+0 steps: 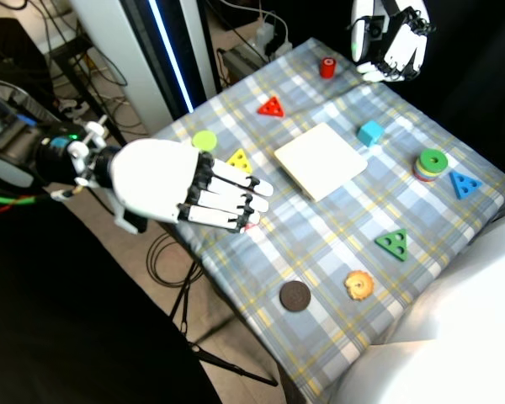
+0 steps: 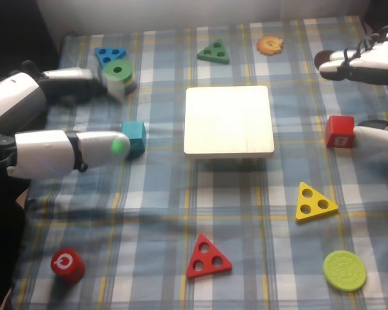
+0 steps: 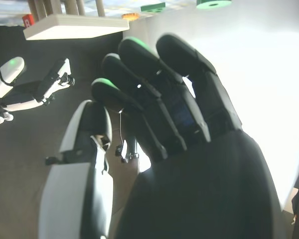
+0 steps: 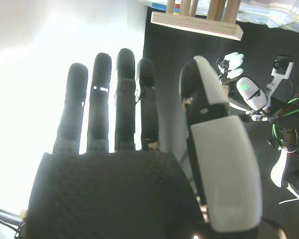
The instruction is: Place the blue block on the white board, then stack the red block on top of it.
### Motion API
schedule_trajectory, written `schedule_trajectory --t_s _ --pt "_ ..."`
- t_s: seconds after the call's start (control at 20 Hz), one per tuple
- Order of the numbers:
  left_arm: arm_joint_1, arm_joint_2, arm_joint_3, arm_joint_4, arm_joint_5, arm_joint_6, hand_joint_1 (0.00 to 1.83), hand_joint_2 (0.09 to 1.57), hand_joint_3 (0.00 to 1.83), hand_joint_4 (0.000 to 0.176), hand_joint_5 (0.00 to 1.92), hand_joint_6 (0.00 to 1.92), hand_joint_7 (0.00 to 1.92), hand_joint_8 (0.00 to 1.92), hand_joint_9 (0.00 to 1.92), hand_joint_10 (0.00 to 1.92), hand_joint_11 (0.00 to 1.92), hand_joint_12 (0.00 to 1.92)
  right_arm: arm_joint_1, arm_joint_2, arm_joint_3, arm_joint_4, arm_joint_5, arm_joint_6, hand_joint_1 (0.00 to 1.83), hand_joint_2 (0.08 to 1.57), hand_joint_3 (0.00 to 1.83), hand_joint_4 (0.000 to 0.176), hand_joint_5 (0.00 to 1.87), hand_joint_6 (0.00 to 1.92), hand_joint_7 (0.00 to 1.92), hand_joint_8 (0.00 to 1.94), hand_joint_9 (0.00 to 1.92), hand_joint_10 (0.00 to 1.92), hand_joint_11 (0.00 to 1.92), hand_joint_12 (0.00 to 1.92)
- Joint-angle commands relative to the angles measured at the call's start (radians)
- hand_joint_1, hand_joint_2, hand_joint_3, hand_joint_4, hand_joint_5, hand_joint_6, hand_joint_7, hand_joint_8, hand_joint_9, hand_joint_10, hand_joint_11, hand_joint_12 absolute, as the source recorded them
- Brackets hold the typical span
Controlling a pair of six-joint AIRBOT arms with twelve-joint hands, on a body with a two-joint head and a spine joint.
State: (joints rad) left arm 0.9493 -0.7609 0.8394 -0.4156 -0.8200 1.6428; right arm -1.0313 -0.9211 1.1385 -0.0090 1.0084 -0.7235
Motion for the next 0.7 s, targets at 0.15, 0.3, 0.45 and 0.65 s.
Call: schedule_trajectory --t_s 0.15,0.3,0.45,0.65 --pt "-0.057 -0.059 0.026 -0.129 -0.027 0.294 0.59 0.96 0.00 0.176 0.27 0.01 0.22 0.01 0.19 0.01 0.00 0.34 0.016 -0.004 0.005 0.011 0.117 0.003 0.56 1.24 0.00 0.000 0.40 0.00 0.40 0.00 0.41 0.00 0.22 0.57" --pt "-0.079 -0.090 0.056 -0.192 0.017 0.415 0.60 0.93 0.00 0.176 0.26 0.01 0.21 0.00 0.17 0.00 0.00 0.23 0.016 -0.004 0.005 -0.001 0.117 0.013 0.55 1.24 0.00 0.000 0.40 0.00 0.40 0.00 0.41 0.00 0.23 0.56" --pt "-0.115 -0.121 0.086 -0.239 0.067 0.539 0.65 0.92 0.00 0.176 0.31 0.01 0.26 0.01 0.18 0.00 0.00 0.16 0.019 -0.004 0.005 -0.010 0.118 0.014 0.61 1.24 0.00 0.000 0.41 0.00 0.42 0.01 0.43 0.01 0.24 0.55" --pt "-0.159 -0.154 0.120 -0.279 0.113 0.659 0.72 0.90 0.00 0.175 0.37 0.02 0.31 0.01 0.20 0.01 0.01 0.14 0.021 -0.004 0.005 -0.019 0.118 0.019 0.63 1.25 0.00 0.000 0.41 0.00 0.42 0.00 0.43 0.00 0.25 0.54"
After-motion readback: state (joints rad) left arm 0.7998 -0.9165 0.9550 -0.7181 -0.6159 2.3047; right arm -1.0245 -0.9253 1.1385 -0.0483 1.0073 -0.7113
